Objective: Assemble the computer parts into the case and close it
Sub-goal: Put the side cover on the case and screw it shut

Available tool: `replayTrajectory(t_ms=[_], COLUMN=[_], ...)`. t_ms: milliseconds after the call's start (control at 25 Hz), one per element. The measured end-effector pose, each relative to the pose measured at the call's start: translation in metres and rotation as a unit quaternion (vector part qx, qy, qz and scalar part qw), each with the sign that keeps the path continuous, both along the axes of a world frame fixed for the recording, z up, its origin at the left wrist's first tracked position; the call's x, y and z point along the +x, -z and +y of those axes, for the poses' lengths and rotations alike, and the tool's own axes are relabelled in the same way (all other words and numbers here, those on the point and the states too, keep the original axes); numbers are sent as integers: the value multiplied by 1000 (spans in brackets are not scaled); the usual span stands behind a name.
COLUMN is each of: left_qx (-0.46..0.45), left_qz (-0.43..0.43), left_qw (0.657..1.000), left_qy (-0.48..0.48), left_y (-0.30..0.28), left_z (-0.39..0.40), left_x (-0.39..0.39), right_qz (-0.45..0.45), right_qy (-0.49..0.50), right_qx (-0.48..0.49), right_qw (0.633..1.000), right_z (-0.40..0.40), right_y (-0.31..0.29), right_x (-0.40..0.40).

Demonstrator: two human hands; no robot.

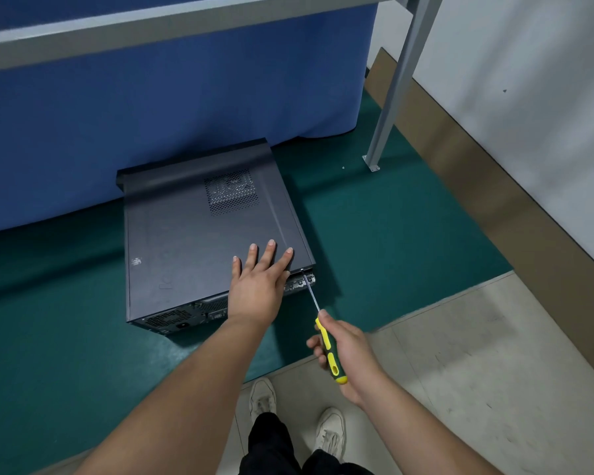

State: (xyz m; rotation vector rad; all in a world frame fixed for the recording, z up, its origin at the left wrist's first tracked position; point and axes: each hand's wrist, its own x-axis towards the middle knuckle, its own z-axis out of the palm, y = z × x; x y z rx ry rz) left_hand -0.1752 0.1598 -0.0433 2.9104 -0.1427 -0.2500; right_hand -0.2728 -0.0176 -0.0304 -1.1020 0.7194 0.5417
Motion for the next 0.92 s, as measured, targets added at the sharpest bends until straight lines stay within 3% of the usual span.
replayTrajectory(t_ms=[80,160,200,240,280,360,400,480,920], left_qx=[-3,-7,-9,-10,-10,-9,-7,-6,-66], left_qz=[1,0,-2,-5,-8,-13,-14,-15,-11], left_qw=[1000,1000,1000,1000,1000,1000,1000,1000,998], left_qy=[-4,-8,-8,-9,-10,-13,-13,-11,-10], left_y=[-1,0,1,2,2,4,5,5,-5], left_z=[1,0,-1,-2,-2,-2,-2,-2,5], left_x=[0,0,0,0,0,0,-1,-1,-5], right_qz=[-58,-100,-107,-101,-81,3,45,89,24], right_qy=[-26,-111,-149,-163,-141,-57,-34,-24,-63], right_qx=[-156,-329,-389,-399,-342,-133,-48,34,-23], right_qw=[986,933,903,897,925,989,997,995,998], right_z=[3,4,5,6,7,4,2,-2,-18], right_y=[-1,0,0,0,-1,-4,-7,-8,-15], right_x=[2,5,5,6,7,12,13,13,28])
